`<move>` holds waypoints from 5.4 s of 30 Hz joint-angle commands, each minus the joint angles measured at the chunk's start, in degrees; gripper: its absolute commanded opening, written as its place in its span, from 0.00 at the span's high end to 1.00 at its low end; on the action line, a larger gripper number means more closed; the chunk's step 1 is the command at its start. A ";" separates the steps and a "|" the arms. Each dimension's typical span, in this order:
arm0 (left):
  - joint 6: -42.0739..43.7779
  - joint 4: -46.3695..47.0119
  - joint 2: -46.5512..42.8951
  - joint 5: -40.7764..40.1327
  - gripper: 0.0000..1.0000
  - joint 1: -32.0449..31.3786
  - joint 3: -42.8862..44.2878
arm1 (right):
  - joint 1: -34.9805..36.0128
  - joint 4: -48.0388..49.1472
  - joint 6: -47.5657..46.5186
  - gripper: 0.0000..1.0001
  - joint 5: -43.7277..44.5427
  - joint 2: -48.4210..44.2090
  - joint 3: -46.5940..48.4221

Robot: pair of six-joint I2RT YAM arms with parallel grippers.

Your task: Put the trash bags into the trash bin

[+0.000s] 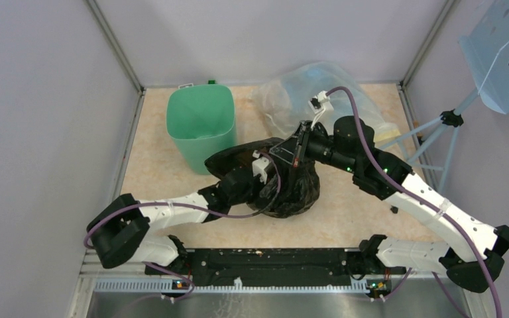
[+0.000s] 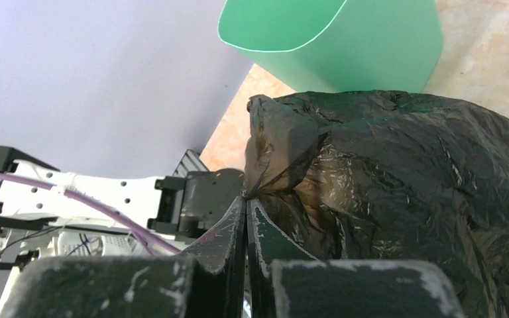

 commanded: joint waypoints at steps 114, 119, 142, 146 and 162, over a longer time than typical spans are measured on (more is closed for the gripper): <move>7.59 -52.76 2.40 37.98 0.92 16.78 45.32 | -6.42 -23.90 -18.28 1.00 31.32 -2.72 15.63; 8.13 -52.52 -0.56 43.46 0.78 16.74 41.87 | -6.49 -23.16 -19.82 1.00 32.60 -0.28 18.04; 17.30 -77.24 1.52 12.92 0.40 0.24 45.74 | -7.22 -24.91 -19.08 1.00 32.68 4.42 25.30; 19.65 -78.34 -1.27 14.54 0.38 -0.38 48.47 | -9.81 -26.16 -18.90 1.00 32.55 3.92 23.19; 8.75 -74.47 -14.36 -3.23 0.10 -0.34 60.24 | -10.10 -22.92 -17.08 1.00 27.12 0.15 17.14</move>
